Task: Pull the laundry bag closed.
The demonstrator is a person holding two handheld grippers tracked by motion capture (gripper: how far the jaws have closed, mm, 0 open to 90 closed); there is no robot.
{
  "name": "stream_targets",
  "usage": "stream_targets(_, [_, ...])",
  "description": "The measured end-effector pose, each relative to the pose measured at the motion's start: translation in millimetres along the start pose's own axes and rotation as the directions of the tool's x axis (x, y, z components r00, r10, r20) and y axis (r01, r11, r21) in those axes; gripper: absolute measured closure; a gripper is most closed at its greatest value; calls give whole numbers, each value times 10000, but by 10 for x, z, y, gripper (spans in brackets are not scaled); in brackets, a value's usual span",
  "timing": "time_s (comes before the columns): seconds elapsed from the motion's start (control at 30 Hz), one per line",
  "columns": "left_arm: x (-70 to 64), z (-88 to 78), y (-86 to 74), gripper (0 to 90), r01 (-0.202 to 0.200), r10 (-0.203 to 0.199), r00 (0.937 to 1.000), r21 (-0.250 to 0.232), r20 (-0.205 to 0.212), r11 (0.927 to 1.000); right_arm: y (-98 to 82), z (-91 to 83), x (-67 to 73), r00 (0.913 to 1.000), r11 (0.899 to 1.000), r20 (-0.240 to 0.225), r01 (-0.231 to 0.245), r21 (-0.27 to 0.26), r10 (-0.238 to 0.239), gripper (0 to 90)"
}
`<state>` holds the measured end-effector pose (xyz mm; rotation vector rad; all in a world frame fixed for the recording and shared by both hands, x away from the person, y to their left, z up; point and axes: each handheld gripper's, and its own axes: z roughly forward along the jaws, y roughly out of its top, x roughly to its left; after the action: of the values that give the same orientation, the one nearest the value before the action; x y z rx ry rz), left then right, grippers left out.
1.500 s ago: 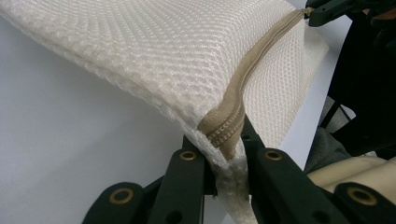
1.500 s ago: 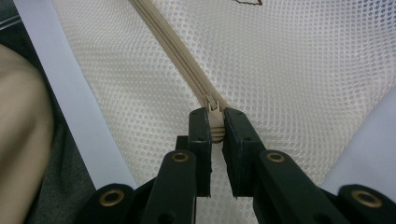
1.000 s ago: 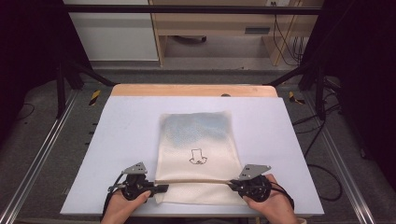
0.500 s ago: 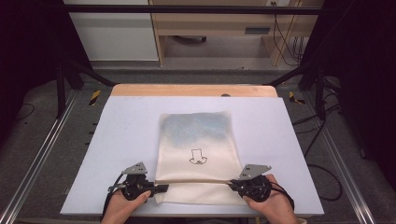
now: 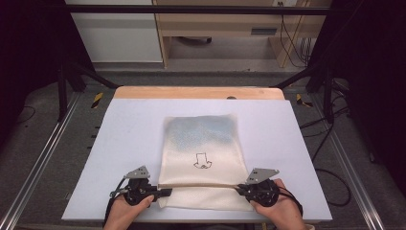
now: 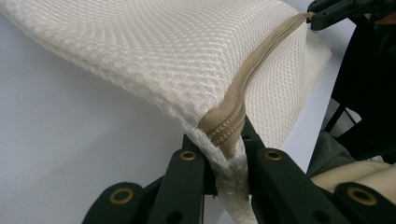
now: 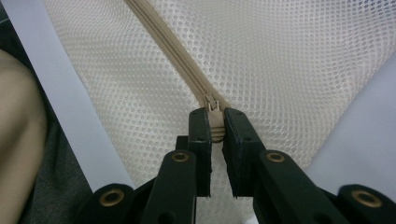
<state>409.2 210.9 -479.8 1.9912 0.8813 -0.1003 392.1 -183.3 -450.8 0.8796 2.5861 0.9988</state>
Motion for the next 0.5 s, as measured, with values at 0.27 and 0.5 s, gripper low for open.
stream_targets(0.27, [12, -13, 1, 841, 61, -61, 10000, -22, -67, 10000, -23, -15, -27, 9998, 9998, 57, -185, 37, 185, 819])
stream_targets(0.5, [36, -38, 5, 841, 107, -107, 9998, -3, -177, 9999, -31, -14, -31, 9997, 9997, 123, -211, 89, 210, 819])
